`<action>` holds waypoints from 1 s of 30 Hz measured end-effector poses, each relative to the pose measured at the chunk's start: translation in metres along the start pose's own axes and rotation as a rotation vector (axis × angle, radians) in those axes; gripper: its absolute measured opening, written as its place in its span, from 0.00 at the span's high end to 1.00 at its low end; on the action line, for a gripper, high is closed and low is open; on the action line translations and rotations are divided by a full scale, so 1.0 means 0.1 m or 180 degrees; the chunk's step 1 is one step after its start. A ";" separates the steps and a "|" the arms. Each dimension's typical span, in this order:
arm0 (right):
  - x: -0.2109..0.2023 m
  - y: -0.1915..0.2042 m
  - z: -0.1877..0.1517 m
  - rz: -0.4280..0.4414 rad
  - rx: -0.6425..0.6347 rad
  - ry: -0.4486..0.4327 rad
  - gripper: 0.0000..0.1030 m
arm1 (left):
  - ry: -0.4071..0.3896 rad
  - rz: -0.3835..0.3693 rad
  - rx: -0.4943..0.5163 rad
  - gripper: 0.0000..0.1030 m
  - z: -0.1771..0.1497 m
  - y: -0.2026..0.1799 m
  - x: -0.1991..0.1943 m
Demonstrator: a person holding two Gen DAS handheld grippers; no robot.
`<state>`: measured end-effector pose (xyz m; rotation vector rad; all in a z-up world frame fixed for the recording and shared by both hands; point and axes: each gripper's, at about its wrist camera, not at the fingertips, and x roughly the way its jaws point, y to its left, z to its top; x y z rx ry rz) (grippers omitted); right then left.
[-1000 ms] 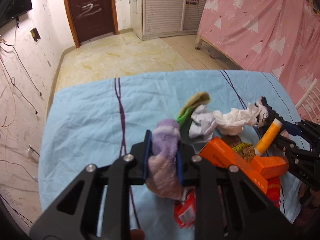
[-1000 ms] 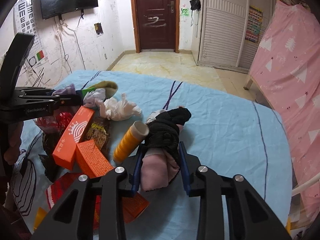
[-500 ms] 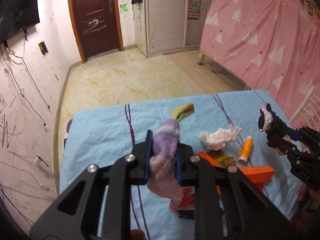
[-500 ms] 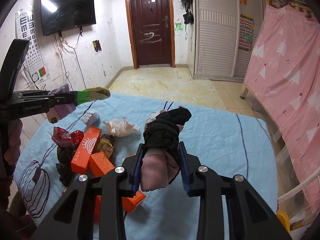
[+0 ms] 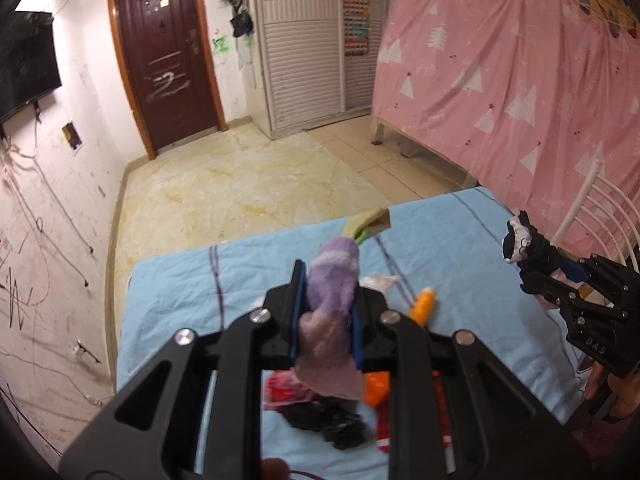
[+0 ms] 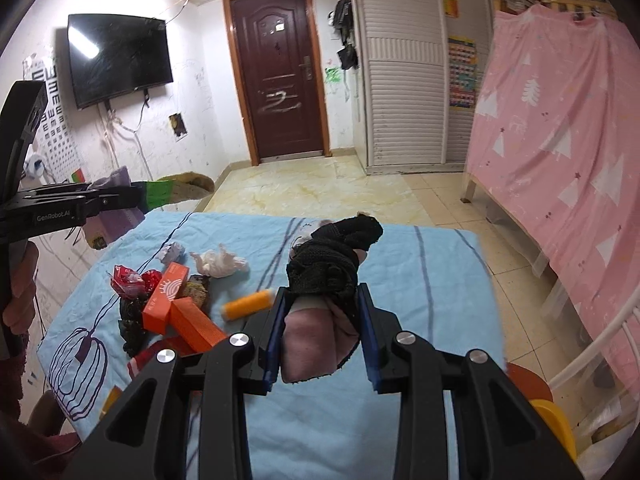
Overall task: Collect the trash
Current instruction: 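Carry both socks to the orange bin and open both tools over it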
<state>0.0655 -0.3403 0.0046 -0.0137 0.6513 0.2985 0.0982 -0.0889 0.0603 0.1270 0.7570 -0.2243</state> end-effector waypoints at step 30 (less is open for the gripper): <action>-0.88 -1.64 -1.01 -0.0741 0.0933 -0.0120 0.74 | 0.0149 -0.0786 0.0918 0.83 0.12 -2.24 0.10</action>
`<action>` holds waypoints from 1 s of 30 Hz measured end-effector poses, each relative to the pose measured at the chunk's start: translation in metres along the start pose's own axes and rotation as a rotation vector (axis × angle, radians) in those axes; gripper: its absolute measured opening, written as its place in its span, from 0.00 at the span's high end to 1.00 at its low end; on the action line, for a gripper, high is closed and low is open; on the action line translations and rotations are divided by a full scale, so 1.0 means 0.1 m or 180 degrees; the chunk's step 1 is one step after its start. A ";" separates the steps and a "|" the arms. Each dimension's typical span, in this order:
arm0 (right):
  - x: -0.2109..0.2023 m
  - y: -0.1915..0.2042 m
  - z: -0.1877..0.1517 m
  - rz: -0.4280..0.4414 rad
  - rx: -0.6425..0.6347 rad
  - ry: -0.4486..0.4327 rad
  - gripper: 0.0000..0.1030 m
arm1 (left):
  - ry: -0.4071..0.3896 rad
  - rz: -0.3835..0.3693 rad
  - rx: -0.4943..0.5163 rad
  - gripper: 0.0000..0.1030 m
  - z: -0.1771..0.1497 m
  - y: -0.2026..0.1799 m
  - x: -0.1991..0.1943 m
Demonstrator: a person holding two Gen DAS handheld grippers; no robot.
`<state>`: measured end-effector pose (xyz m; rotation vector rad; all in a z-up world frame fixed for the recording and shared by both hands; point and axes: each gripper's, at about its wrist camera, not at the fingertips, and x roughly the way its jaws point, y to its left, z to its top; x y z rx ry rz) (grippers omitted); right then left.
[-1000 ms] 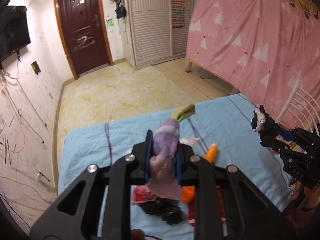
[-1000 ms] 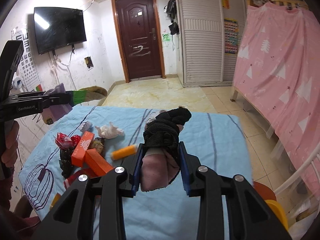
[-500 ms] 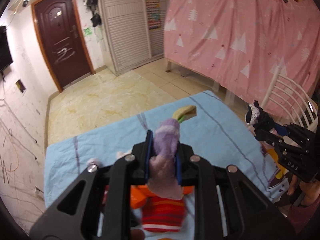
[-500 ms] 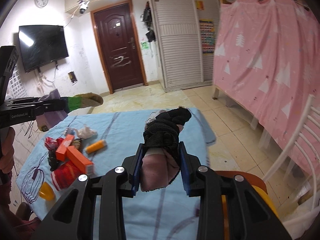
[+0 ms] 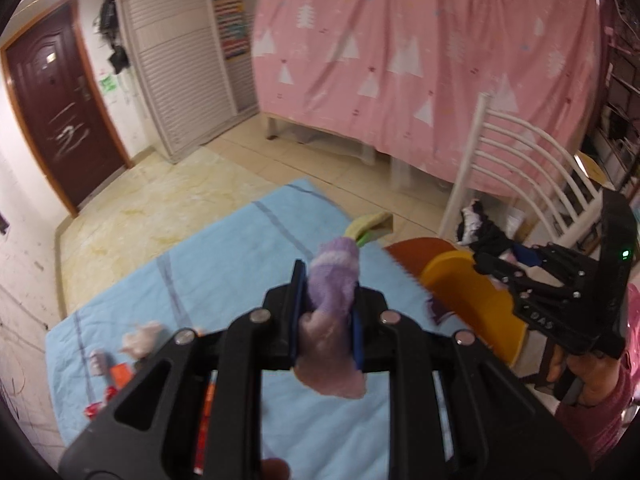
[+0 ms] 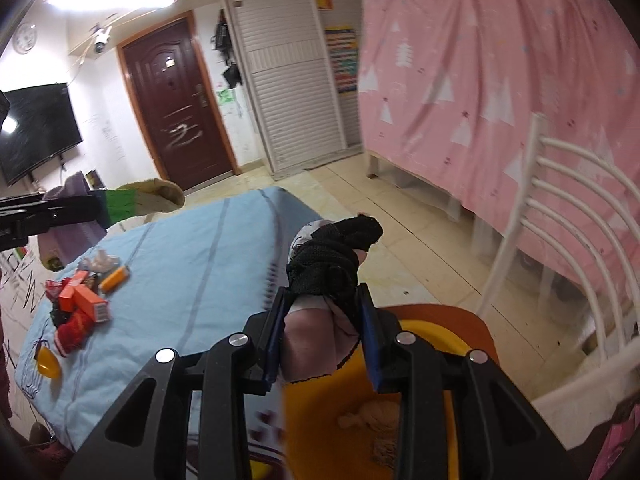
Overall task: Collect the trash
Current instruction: 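Carry both socks to the orange bin and open both tools over it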
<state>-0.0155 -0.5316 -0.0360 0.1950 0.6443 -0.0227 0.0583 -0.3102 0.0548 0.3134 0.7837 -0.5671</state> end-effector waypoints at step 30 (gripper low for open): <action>-0.17 -0.81 -0.37 -0.0178 0.0589 -0.0016 0.50 | 0.0422 -0.0611 0.0455 0.55 0.11 -1.32 0.59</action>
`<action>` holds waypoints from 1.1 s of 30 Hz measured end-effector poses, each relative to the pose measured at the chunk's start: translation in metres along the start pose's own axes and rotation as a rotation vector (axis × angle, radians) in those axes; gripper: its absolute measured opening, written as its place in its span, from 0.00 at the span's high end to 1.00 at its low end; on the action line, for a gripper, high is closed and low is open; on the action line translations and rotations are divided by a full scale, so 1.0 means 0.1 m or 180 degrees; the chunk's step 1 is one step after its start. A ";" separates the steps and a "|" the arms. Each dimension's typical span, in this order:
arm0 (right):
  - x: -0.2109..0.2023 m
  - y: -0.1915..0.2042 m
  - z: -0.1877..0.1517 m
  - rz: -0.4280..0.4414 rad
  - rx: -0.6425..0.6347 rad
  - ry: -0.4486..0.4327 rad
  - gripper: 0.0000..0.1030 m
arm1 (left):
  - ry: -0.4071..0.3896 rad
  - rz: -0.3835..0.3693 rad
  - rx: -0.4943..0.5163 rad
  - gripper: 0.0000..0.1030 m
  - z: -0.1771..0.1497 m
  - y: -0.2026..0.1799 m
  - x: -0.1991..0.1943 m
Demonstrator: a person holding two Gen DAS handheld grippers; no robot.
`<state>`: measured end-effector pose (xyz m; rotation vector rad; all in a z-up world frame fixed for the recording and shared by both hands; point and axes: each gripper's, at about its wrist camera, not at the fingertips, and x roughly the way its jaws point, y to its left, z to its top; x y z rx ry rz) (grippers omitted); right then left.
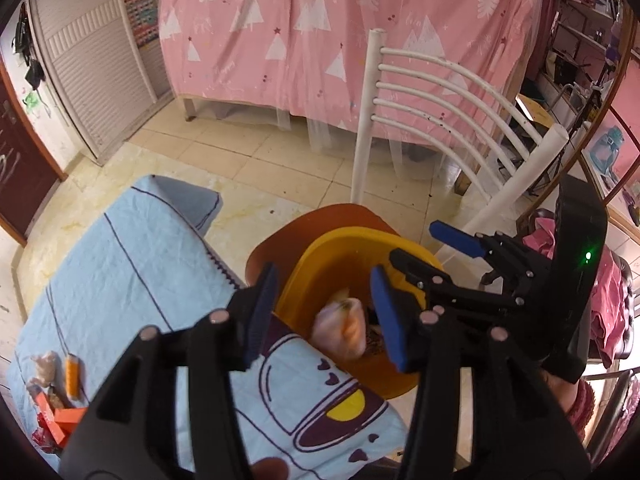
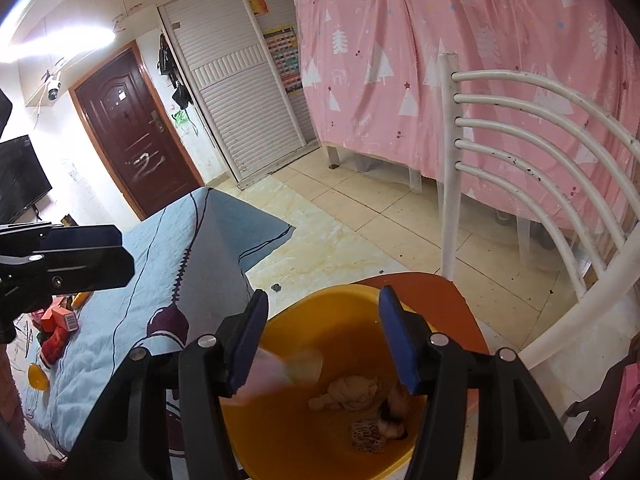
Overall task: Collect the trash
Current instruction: 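Carry both socks to the orange bin and open both tools over it, then move both tools back over the remaining items on the bed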
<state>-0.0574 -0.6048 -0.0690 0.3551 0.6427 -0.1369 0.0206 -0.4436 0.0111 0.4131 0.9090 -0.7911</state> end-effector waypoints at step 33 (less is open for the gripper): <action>0.24 1.87 0.39 0.0614 -0.0999 0.0094 0.31 | -0.0545 0.0824 -0.0935 0.33 -0.77 1.91 -1.28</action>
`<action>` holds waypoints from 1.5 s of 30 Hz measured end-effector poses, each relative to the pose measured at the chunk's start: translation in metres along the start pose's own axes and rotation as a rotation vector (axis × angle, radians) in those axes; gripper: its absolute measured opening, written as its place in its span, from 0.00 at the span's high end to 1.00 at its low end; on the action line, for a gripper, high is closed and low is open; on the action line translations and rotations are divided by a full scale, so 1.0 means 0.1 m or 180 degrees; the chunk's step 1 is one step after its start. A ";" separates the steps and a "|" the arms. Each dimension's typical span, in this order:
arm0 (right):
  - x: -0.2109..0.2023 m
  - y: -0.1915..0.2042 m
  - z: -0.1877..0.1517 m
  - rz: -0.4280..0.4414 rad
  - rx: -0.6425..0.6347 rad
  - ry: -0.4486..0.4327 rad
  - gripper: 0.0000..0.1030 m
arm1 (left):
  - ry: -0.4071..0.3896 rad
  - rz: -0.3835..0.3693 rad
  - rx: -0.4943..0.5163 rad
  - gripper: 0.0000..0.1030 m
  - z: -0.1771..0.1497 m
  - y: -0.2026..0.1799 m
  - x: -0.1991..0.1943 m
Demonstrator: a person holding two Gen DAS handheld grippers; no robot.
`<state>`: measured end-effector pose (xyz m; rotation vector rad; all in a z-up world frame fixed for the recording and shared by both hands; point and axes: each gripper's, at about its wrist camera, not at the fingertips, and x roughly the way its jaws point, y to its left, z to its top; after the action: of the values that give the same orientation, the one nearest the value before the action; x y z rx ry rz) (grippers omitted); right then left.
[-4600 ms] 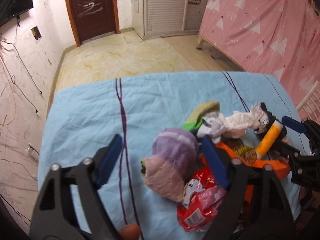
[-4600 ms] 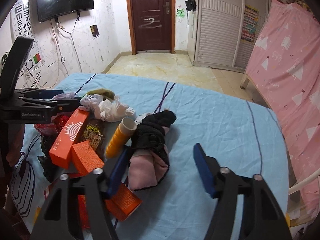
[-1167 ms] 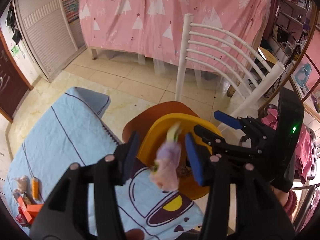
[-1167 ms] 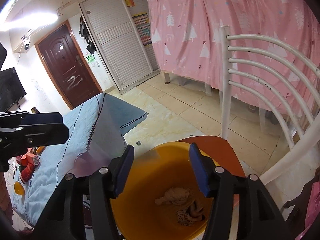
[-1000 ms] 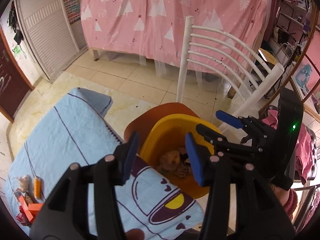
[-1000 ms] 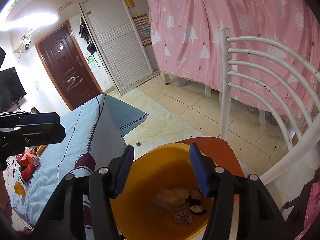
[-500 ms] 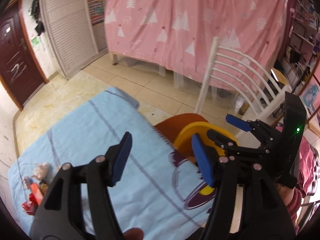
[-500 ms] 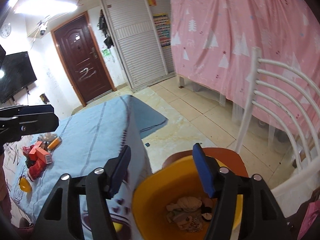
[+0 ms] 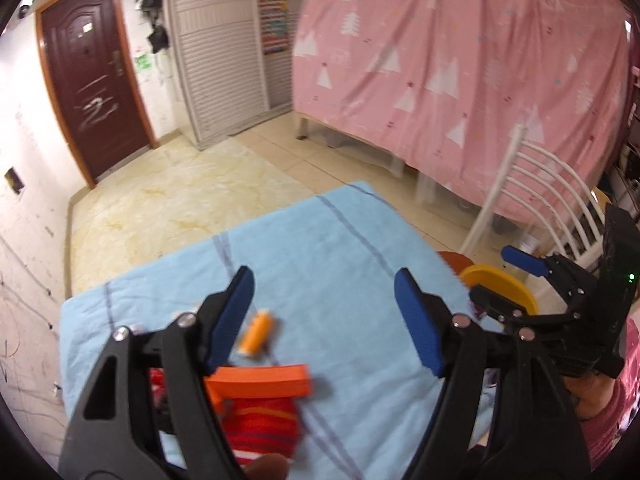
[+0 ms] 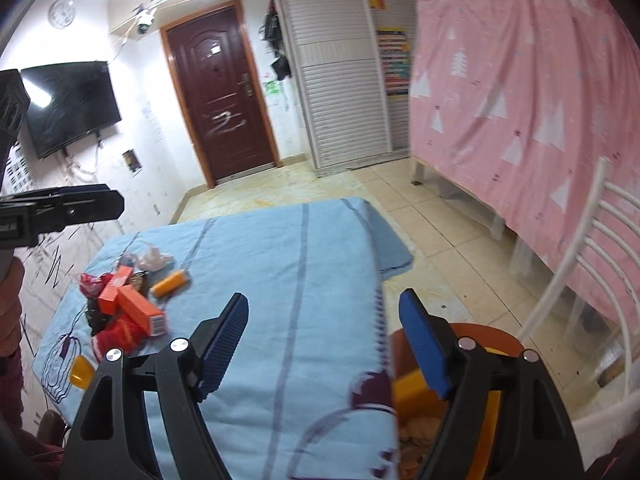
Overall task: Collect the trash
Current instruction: 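Move both tools back over the remaining items on the bed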
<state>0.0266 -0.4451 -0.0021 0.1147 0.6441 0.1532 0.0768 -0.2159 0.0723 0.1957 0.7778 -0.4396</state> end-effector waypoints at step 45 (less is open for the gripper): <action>1.00 1.96 -0.05 0.0701 -0.1019 0.0748 0.31 | 0.0412 0.0247 -0.0644 0.27 -1.19 1.73 0.26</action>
<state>0.0815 -0.2340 -0.0352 -0.1441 0.8322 0.4849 0.0958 -0.0301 -0.0276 0.0653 0.9327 -0.2743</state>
